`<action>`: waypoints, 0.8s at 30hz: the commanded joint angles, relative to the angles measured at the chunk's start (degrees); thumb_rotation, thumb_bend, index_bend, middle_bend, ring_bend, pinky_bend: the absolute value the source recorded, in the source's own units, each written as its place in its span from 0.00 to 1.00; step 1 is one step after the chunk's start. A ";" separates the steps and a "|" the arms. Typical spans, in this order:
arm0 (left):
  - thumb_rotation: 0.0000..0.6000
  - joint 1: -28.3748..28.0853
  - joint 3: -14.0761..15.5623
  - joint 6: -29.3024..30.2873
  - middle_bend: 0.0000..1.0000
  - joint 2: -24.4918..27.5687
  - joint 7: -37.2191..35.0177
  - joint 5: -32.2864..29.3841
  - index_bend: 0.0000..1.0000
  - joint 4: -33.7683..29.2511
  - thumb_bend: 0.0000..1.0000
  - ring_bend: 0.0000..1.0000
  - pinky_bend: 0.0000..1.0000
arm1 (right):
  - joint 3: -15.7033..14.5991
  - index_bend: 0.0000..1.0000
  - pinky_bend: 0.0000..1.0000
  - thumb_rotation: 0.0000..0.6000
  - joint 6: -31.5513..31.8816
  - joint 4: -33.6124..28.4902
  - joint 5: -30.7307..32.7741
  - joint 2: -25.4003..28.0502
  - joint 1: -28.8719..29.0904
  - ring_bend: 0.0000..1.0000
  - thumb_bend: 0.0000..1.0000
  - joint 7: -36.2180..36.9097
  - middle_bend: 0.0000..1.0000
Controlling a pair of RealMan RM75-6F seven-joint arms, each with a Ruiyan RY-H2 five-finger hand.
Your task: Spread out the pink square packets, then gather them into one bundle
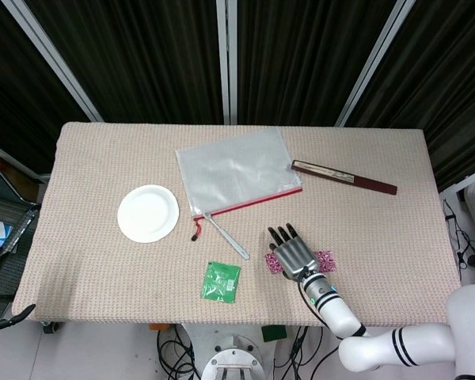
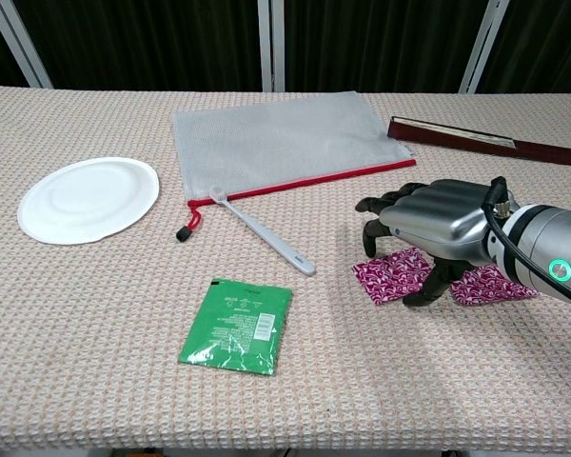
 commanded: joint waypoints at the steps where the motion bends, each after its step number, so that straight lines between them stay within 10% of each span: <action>1: 0.50 -0.05 0.02 -0.06 0.03 -0.10 -0.01 0.07 0.05 0.07 0.09 0.00 0.18 | -0.03 0.35 0.00 1.00 0.05 0.27 0.26 -0.15 0.04 0.00 0.48 -0.02 0.00; 24: 0.50 -0.20 -0.09 -0.06 0.03 -0.01 -0.21 0.19 0.05 0.16 0.09 0.00 0.18 | 0.22 0.45 0.00 1.00 3.85 -7.50 -4.65 6.77 -2.71 0.00 0.48 4.87 0.03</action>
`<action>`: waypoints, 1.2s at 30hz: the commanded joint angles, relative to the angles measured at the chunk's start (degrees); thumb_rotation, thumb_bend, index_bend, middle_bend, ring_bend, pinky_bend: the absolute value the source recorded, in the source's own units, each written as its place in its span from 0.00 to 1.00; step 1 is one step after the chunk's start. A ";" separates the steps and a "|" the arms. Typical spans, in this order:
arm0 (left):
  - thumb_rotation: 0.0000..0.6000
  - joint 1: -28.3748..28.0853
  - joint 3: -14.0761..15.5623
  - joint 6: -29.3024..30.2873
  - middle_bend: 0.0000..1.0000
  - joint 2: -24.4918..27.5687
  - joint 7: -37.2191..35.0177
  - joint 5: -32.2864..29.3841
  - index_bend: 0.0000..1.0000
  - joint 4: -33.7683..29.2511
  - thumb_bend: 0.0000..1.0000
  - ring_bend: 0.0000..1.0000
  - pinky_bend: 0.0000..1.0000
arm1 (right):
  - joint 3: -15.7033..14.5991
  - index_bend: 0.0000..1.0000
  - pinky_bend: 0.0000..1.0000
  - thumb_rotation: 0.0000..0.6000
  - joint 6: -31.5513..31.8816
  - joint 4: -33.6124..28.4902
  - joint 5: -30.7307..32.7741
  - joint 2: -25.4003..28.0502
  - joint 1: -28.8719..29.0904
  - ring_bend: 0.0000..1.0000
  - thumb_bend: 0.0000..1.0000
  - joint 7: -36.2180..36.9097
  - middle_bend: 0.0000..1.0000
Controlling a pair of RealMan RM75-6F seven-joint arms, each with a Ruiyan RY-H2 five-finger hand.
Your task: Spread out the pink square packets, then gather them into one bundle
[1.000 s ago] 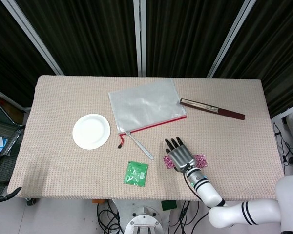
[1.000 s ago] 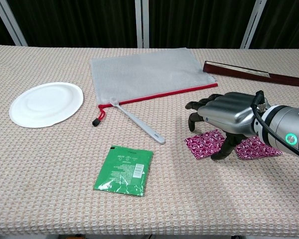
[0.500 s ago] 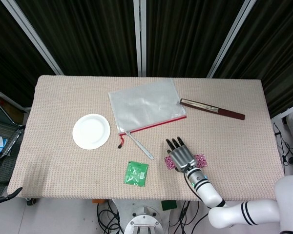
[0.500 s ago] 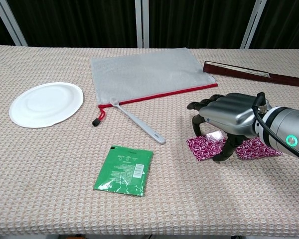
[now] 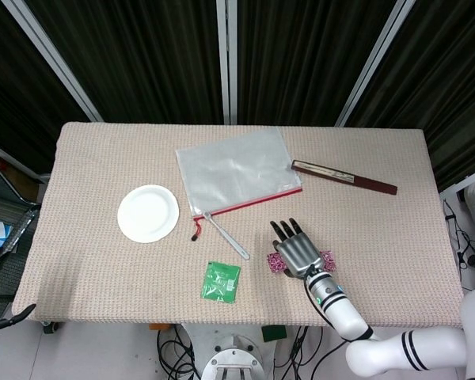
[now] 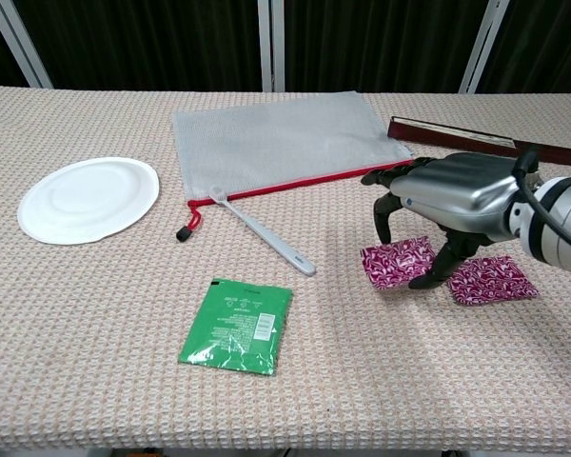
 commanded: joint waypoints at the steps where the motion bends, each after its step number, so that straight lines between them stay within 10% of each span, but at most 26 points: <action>1: 0.49 -0.09 0.00 -0.06 0.03 -0.01 -0.01 0.09 0.05 0.00 0.09 0.00 0.18 | -0.74 0.45 0.00 1.00 1.50 -3.10 -0.69 3.25 -1.29 0.00 0.48 0.85 0.03; 36: 0.50 -0.51 0.08 -0.78 0.03 -0.60 -0.68 -0.08 0.05 0.72 0.09 0.00 0.18 | -1.56 0.43 0.00 1.00 0.13 0.08 3.41 5.14 -5.61 0.00 0.48 4.88 0.02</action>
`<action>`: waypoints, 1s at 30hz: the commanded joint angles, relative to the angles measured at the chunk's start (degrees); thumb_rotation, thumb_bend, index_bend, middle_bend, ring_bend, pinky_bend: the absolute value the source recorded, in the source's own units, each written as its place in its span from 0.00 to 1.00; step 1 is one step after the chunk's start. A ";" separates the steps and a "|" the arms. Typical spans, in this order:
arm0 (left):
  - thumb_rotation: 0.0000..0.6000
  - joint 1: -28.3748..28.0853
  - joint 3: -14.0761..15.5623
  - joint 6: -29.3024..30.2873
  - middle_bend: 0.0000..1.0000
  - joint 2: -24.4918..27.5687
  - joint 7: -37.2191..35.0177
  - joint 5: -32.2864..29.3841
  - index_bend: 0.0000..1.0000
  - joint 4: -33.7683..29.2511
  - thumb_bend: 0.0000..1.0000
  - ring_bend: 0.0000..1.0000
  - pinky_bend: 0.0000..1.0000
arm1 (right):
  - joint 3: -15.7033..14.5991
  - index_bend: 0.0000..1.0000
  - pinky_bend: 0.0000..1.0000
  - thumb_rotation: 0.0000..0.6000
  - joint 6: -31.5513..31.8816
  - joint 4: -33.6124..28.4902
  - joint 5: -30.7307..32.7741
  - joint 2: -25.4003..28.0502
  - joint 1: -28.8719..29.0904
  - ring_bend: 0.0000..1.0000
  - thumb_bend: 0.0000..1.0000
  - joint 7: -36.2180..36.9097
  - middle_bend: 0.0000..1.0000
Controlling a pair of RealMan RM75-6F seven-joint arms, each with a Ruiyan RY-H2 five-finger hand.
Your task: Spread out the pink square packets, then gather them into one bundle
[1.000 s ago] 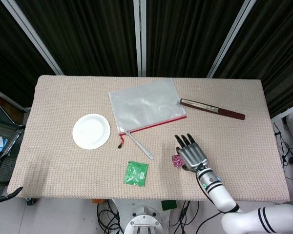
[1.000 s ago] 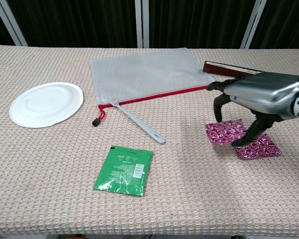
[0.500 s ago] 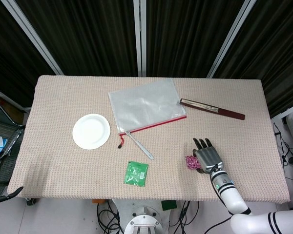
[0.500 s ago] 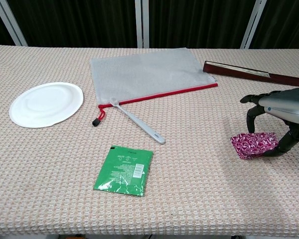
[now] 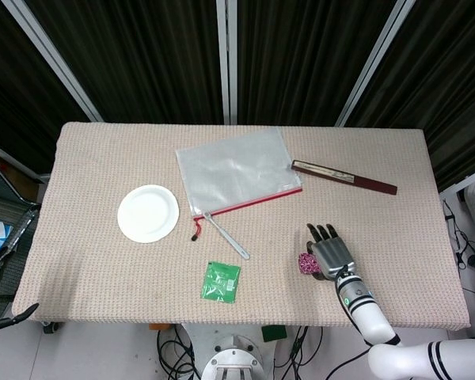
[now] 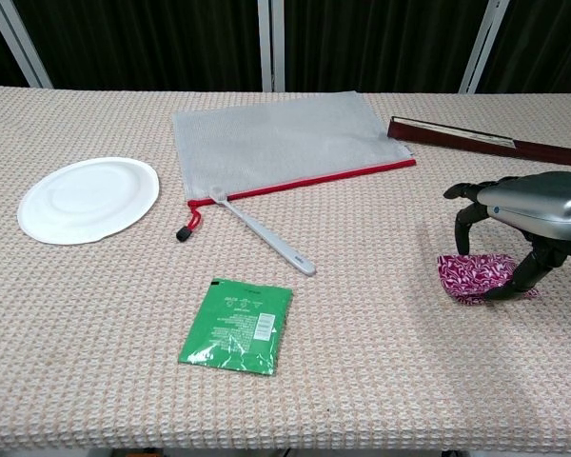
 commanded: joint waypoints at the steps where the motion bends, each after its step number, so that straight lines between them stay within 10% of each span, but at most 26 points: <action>1: 0.50 -0.01 -0.09 0.00 0.03 -0.05 -0.35 -0.14 0.05 0.19 0.09 0.00 0.18 | 0.21 0.42 0.00 1.00 0.25 -0.15 0.60 -0.20 0.23 0.00 0.48 -0.72 0.02; 21: 0.50 0.17 -0.15 0.57 0.03 -0.01 -0.49 -0.06 0.05 0.43 0.09 0.00 0.18 | 0.09 0.34 0.00 1.00 1.10 -1.36 4.00 0.12 1.06 0.00 0.44 -4.07 0.01; 30: 0.50 0.32 -0.37 1.41 0.03 0.29 -0.16 0.13 0.05 -0.13 0.09 0.00 0.18 | -3.22 0.07 0.00 1.00 8.17 -7.63 -12.94 8.21 -4.72 0.00 0.43 3.20 0.00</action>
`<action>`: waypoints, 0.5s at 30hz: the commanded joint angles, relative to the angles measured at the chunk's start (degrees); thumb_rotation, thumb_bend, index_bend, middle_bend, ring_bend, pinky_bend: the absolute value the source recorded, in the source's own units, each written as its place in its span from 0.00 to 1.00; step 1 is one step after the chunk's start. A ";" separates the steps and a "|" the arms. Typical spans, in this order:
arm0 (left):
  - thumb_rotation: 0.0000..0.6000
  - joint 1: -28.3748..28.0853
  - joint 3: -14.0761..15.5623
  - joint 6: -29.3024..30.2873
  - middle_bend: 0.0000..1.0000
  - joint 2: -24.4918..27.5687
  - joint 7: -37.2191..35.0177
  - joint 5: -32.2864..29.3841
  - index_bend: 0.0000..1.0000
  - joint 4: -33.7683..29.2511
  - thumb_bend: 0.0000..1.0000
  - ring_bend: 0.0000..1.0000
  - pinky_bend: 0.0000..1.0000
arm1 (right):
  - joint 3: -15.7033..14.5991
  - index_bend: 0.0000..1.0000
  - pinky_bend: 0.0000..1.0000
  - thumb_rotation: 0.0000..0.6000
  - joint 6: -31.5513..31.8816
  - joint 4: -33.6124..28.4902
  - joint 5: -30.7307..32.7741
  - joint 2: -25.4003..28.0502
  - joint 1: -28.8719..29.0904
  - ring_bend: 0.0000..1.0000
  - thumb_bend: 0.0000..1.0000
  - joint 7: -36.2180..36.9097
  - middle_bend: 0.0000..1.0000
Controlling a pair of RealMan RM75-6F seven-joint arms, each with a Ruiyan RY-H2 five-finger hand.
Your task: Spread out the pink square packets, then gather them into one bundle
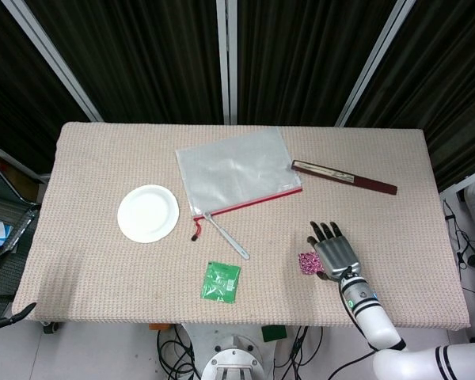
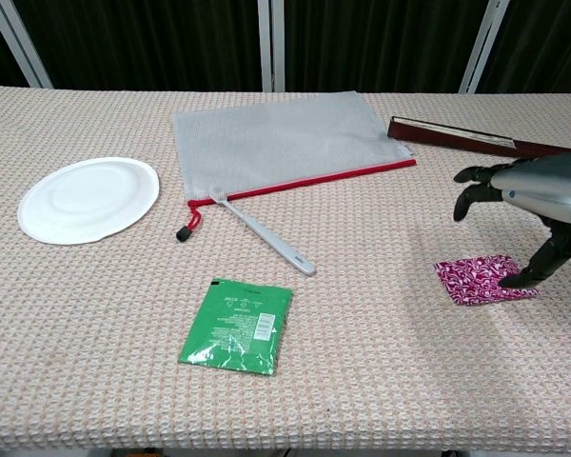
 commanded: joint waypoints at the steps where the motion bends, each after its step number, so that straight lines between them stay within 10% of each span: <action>1: 0.50 0.06 -0.08 0.37 0.03 0.03 0.28 0.17 0.05 -0.18 0.09 0.00 0.18 | -3.72 0.03 0.00 1.00 6.91 -1.76 -15.29 5.93 -5.94 0.00 0.43 7.05 0.00; 6: 0.50 0.35 -0.45 1.59 0.03 0.11 1.05 0.32 0.05 -0.78 0.09 0.00 0.18 | -8.80 0.00 0.00 1.00 18.81 7.12 -32.23 9.74 -16.34 0.00 0.42 20.56 0.00; 15: 0.49 0.97 -1.57 3.29 0.03 0.09 5.54 -0.38 0.05 -2.66 0.09 0.00 0.18 | -9.60 0.00 0.00 1.00 27.80 25.23 -35.88 9.28 -29.45 0.00 0.41 36.70 0.00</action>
